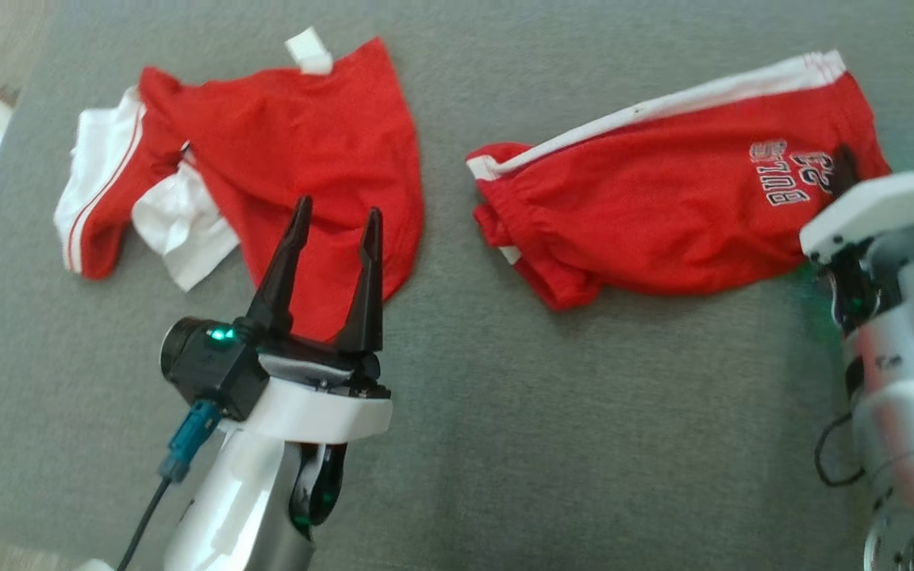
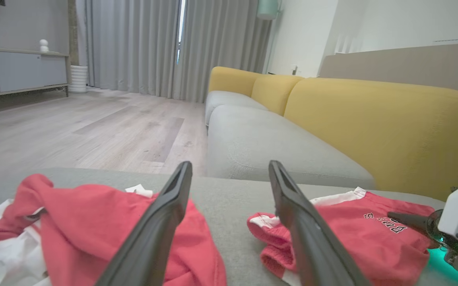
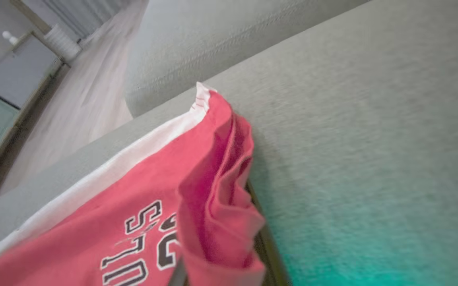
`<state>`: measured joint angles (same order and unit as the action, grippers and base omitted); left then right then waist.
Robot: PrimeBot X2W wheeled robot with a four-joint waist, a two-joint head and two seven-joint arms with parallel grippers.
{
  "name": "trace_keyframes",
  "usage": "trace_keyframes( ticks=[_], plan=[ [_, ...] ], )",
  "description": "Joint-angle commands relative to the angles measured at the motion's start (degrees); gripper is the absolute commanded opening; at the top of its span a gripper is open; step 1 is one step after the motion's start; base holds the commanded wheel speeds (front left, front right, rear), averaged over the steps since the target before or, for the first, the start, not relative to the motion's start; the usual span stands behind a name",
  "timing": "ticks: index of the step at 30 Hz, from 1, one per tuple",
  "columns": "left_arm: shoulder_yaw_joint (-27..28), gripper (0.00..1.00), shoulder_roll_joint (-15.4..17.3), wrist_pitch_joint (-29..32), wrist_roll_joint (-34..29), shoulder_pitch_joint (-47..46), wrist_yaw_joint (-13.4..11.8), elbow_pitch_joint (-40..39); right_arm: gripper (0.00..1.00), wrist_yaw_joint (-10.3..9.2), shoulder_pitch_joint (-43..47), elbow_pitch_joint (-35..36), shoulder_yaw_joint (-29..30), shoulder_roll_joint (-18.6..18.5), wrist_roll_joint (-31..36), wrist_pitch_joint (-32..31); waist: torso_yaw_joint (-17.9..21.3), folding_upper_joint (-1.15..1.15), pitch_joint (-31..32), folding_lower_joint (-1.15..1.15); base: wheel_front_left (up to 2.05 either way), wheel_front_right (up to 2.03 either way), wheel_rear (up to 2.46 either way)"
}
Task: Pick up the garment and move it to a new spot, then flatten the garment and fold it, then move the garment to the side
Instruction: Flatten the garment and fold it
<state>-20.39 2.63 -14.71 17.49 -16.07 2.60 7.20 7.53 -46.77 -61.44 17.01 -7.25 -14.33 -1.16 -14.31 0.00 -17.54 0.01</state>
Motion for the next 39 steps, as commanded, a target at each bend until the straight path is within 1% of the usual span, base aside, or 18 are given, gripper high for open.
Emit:
trace_keyframes(
  ticks=[1,5,8,13,18,24,31,35,39],
  plan=[
    [1.94,1.00,0.25,-0.29,-0.57,-0.48,0.28,-1.90,0.00,-0.04,0.04,2.15,-1.17,0.75,-0.81,1.13,1.48,0.00,1.38,-0.01,0.00,0.00,0.00],
    [1.96,1.00,0.25,-0.29,-0.88,0.59,1.45,-2.26,0.00,-0.04,3.30,4.28,-0.97,0.74,-4.07,4.28,4.12,0.00,3.51,-0.01,0.00,0.00,0.00],
    [1.82,1.00,0.25,-0.29,-1.30,1.40,2.26,-2.68,0.00,-0.04,6.08,6.15,0.26,0.58,-6.01,6.33,6.05,0.00,5.17,-0.01,0.00,0.00,0.00],
    [1.88,1.00,0.25,-0.29,-1.94,2.79,3.09,-3.22,0.00,-0.04,11.02,8.45,1.90,1.28,-5.92,9.24,9.43,0.00,7.39,-0.01,0.00,0.00,0.00],
    [1.18,1.00,0.25,-0.29,-2.30,2.90,3.50,-2.82,0.00,-0.04,14.23,8.78,4.29,2.79,-5.63,9.56,11.67,0.00,7.41,-0.01,0.00,0.00,0.00],
    [0.77,1.00,0.25,-0.29,-2.39,2.27,3.58,-2.48,0.00,-0.04,13.58,8.61,5.89,3.51,-4.25,9.91,11.87,0.00,6.49,-0.01,0.00,0.00,0.00],
    [0.45,1.00,0.25,-0.29,-2.12,1.92,3.55,-1.91,0.00,-0.04,11.46,9.17,6.57,3.78,-2.20,10.63,10.38,0.00,6.54,-0.01,0.00,0.00,0.00],
    [0.48,1.00,0.25,-0.29,-1.85,2.14,3.40,-1.74,0.00,-0.04,9.87,10.73,3.71,4.09,-1.93,10.73,8.98,0.00,7.14,-0.01,0.00,0.00,0.00],
    [0.44,1.00,0.25,-0.29,-1.56,2.55,3.29,-1.54,0.00,-0.04,9.03,12.79,-2.63,4.31,-4.39,10.10,7.29,0.00,7.92,-0.01,0.00,0.00,0.00]
  ],
)
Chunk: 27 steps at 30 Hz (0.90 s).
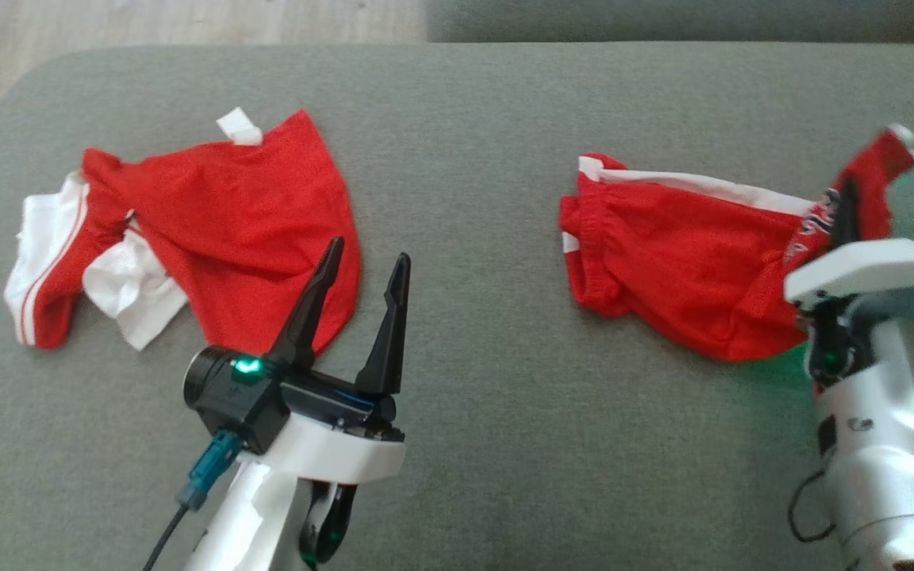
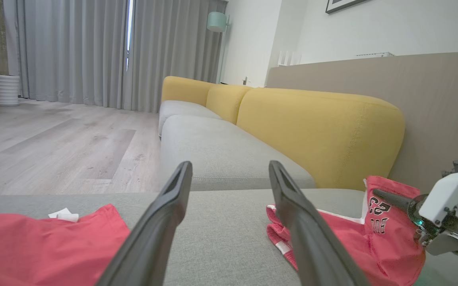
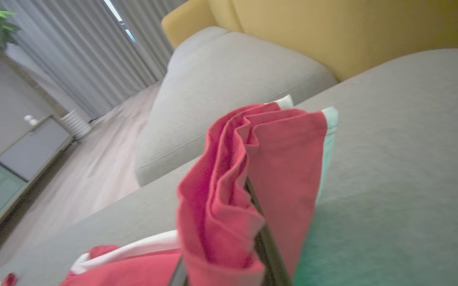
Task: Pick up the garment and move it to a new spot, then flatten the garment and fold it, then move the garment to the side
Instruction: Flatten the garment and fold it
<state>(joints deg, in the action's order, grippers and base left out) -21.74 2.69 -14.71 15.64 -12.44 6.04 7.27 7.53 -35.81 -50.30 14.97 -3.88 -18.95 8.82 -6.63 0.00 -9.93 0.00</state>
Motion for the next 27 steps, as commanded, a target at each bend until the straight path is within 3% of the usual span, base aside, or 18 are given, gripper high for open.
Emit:
trace_keyframes(
  ticks=[1,10,23,25,27],
  plan=[
    [1.75,1.00,0.19,-0.29,0.38,-0.98,-0.17,-1.53,0.00,-0.04,-2.01,2.06,-2.84,0.96,-1.22,-0.07,-0.85,0.00,0.50,0.00,0.00,0.00,0.00],
    [1.19,1.00,0.19,-0.29,1.11,-0.19,-0.47,-1.06,0.00,-0.04,-0.67,6.98,-20.97,0.99,-11.37,-0.26,-5.32,0.00,1.15,0.00,0.00,0.00,0.00],
    [1.06,1.00,0.19,-0.29,1.65,0.37,-0.70,-1.23,0.00,-0.04,1.02,2.57,-30.79,1.00,-11.77,-1.54,-9.31,0.00,0.59,0.00,0.00,0.00,0.00],
    [1.18,1.00,0.19,-0.29,1.62,0.42,-0.76,-1.25,1.00,-0.04,1.08,1.47,-32.39,1.00,-10.84,-1.48,-9.20,0.00,0.52,0.00,0.00,0.00,0.00],
    [1.32,1.00,0.19,-0.29,1.58,0.42,-0.83,-1.18,1.00,-0.04,1.30,0.84,-34.66,1.00,-10.52,-1.68,-8.89,0.00,0.61,0.00,0.00,0.00,0.00]
  ],
)
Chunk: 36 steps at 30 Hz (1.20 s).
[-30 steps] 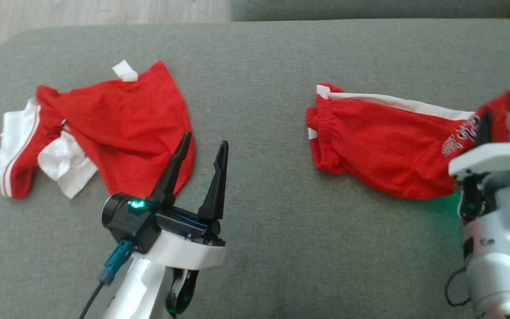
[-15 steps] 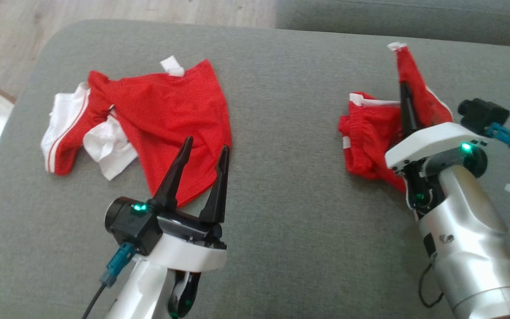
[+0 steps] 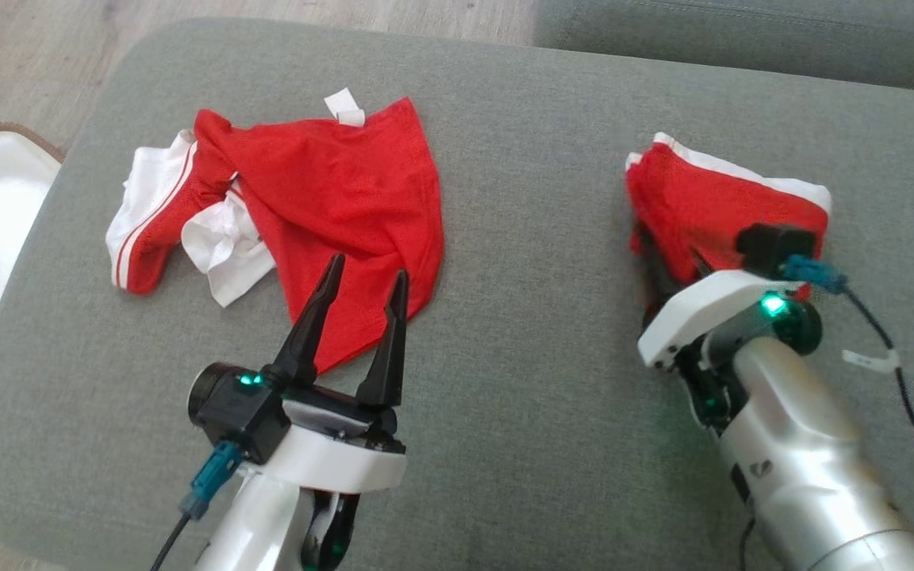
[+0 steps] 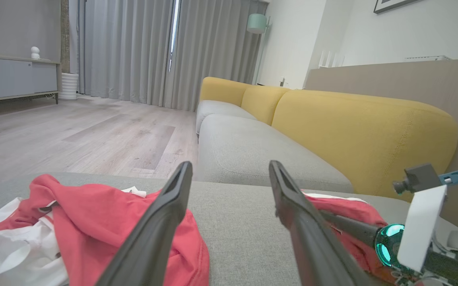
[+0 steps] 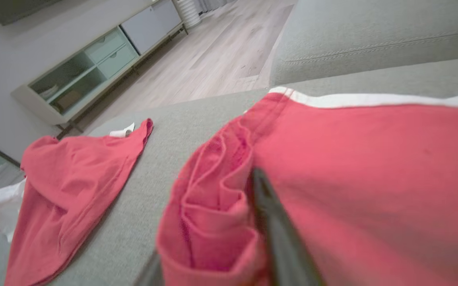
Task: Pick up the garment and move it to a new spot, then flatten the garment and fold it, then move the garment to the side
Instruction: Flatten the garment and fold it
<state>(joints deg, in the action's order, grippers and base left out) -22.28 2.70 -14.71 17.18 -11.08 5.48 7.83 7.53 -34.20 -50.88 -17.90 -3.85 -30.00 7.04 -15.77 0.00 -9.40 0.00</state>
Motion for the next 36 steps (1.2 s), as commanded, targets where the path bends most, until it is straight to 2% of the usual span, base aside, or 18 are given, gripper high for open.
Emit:
trace_keyframes(
  ticks=[1,11,15,18,22,26,29,32,36],
  plan=[
    [1.92,1.00,0.18,-0.29,0.02,-0.94,-0.28,-1.69,1.00,-0.04,-0.18,1.14,-2.89,0.97,0.63,-0.01,0.51,0.00,0.18,0.00,0.00,0.00,0.00],
    [3.88,1.00,0.18,-0.29,-1.12,-0.73,0.04,-1.40,1.00,-0.04,2.56,2.66,-14.22,0.97,-2.41,-3.56,5.96,0.00,2.23,0.00,0.00,0.00,0.00],
    [4.97,1.00,0.18,-0.29,-1.50,-0.64,0.22,-1.68,1.00,-0.04,3.18,5.32,-16.46,0.59,-3.86,-3.69,8.46,0.00,2.87,0.00,0.00,0.00,0.00],
    [6.11,1.00,0.18,-0.29,-1.76,-0.65,0.36,-2.32,1.00,-0.04,3.26,8.68,-16.25,-1.10,-4.68,-1.08,11.15,0.00,3.44,0.00,0.00,0.00,0.00],
    [7.26,1.00,0.18,-0.29,-2.05,-0.64,0.43,-3.36,1.00,-0.04,3.18,11.32,-12.19,-4.10,-1.64,4.40,14.67,0.00,4.06,0.00,0.00,0.00,0.00],
    [8.13,1.00,0.18,-0.29,-1.82,-0.65,0.20,-4.31,1.00,-0.04,4.73,14.11,-5.15,-5.50,5.03,7.28,17.59,0.00,4.14,0.00,0.00,0.00,0.00],
    [8.50,1.00,0.18,-0.29,-1.75,-0.76,-0.08,-4.84,1.00,-0.04,7.58,18.21,0.91,-5.09,11.07,7.83,19.16,0.00,3.83,0.00,0.00,0.00,0.00],
    [8.78,1.00,0.18,-0.29,-1.83,-0.68,-0.20,-4.88,1.00,-0.04,11.55,24.09,7.37,-3.02,16.14,7.92,20.24,0.00,3.41,0.00,0.00,0.00,0.00],
    [8.92,1.00,0.18,-0.29,-1.72,-0.14,-0.18,-4.43,1.00,-0.04,17.28,30.32,12.90,-0.47,20.66,7.94,20.85,0.00,3.02,0.00,0.00,0.00,0.00]
  ],
)
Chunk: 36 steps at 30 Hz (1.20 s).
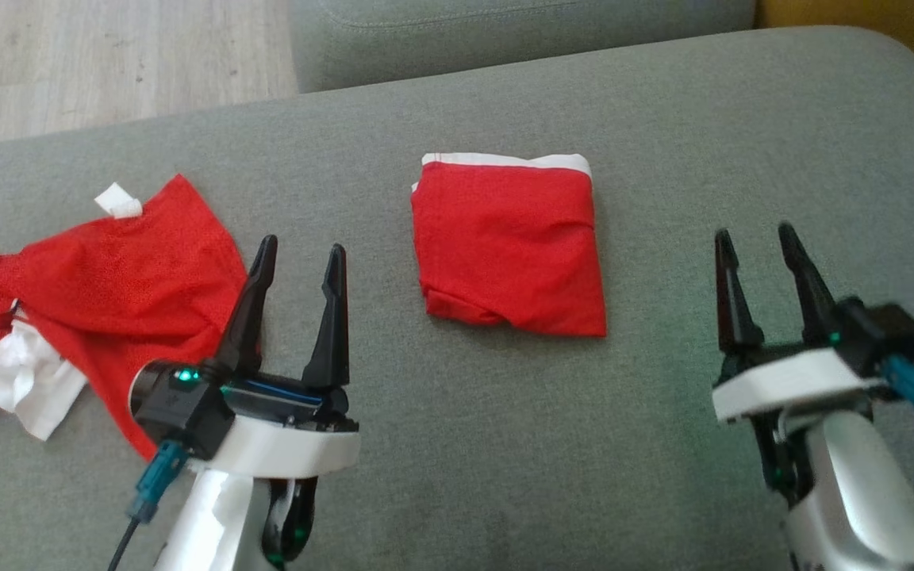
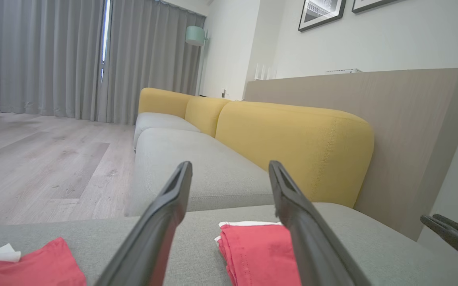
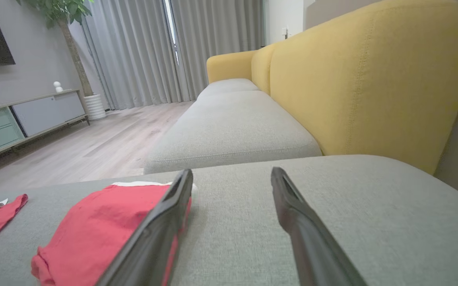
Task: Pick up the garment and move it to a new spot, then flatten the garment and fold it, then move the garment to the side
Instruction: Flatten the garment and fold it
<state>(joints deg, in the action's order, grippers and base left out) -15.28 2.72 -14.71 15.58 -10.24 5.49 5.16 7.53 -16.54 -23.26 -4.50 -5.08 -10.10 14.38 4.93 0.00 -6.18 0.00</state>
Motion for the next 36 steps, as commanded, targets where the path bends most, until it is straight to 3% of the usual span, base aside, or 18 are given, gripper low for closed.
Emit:
trace_keyframes(
  ticks=[1,10,12,24,30,36],
  plan=[
    [1.86,1.00,0.16,-0.29,-0.08,-0.81,-0.19,-1.57,1.00,-0.04,0.69,3.73,0.36,1.18,1.30,0.60,0.22,0.00,-0.29,0.00,0.00,0.00,0.00],
    [0.88,1.00,0.16,-0.29,0.02,-1.41,-0.02,-1.18,1.00,-0.04,3.03,7.96,1.29,2.18,2.29,0.61,-0.55,0.00,-2.19,0.00,0.00,0.00,0.00],
    [0.39,1.00,0.16,-0.29,-0.01,-2.14,0.06,-1.41,0.00,-0.04,2.21,7.84,0.97,2.18,2.38,0.62,-1.38,0.00,-3.17,0.00,0.00,0.00,0.00],
    [-3.55,1.00,0.16,-0.29,0.96,-6.38,-0.13,-2.63,0.00,-0.04,-8.45,0.62,-0.15,1.92,5.98,-2.15,-9.84,0.00,-11.33,0.00,0.00,0.00,0.00],
    [-5.43,1.00,0.16,-0.29,1.45,-8.08,-0.71,-2.91,0.00,-0.04,-15.52,-10.31,2.04,0.61,7.60,-5.02,-13.88,0.00,-14.18,0.00,0.00,0.00,0.00],
    [-5.96,1.00,0.16,-0.29,1.86,-8.82,-1.30,-3.07,0.00,-0.04,-20.47,-22.46,4.14,0.02,9.92,-6.91,-15.03,0.00,-14.70,0.00,0.00,0.00,0.00]
  ],
)
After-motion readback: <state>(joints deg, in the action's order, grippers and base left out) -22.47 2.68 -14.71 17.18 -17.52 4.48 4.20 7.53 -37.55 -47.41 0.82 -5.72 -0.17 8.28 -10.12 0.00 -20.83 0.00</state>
